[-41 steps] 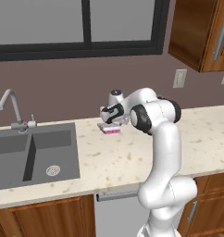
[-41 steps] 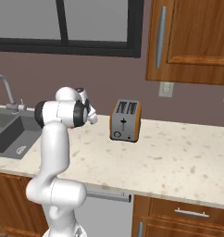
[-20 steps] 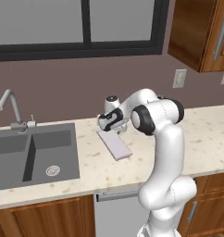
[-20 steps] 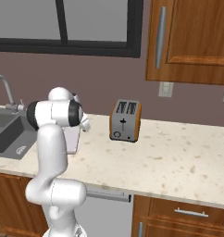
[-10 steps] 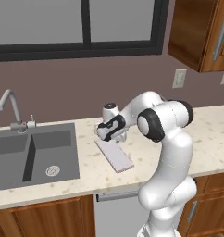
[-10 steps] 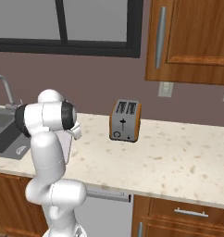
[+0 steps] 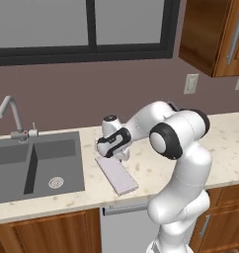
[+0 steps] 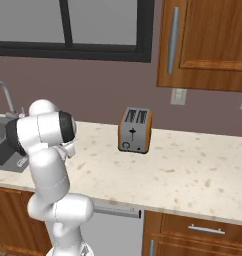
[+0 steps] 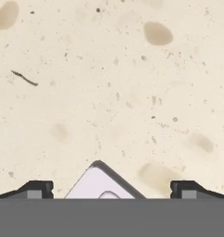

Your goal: The ice cube tray has been filled with water. Take the tray and place it in the freezer to make ice. Close the freezer door after placing the tray.

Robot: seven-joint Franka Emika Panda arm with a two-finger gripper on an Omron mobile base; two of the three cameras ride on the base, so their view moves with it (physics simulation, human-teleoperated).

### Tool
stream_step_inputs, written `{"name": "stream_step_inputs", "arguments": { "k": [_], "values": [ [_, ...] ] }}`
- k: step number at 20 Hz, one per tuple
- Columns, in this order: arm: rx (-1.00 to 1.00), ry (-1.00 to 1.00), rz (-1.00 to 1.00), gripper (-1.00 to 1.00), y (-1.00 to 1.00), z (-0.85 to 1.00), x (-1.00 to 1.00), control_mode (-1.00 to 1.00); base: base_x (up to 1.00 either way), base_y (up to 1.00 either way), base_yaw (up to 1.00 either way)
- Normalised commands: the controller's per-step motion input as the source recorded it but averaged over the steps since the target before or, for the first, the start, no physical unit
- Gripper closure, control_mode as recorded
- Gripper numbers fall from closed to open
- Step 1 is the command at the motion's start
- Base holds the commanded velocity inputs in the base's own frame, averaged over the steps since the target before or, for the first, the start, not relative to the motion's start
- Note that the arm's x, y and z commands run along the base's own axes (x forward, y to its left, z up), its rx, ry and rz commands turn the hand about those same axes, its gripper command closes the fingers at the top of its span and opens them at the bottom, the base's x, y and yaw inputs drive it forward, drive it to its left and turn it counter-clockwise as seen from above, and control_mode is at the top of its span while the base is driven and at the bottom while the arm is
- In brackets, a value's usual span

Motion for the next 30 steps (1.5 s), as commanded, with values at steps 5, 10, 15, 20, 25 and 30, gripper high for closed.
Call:
{"name": "stream_step_inputs", "arguments": {
  "k": [5, 10, 15, 20, 25, 30],
  "values": [
    [0.0, 0.08, -0.1, -1.0, 0.4, -0.2, -0.67, -1.0, 0.0, 0.0, 0.0],
    [0.0, 0.07, -0.09, -1.0, 0.35, -0.2, -0.72, -1.0, 0.0, 0.0, 0.0],
    [0.0, 0.05, -0.06, -1.0, 0.15, -0.03, -0.59, -1.0, 0.0, 0.0, 0.0],
    [0.0, 0.0, -0.02, -1.0, -0.12, 0.13, -0.18, -1.0, 0.0, 0.0, 0.0],
    [0.01, 0.0, -0.02, -1.0, -0.29, 0.36, 0.02, -1.0, 0.0, 0.0, 0.0],
    [0.0, -0.06, 0.0, -1.0, -0.17, 0.43, 0.07, -1.0, 0.0, 0.0, 0.0]
  ]
}}
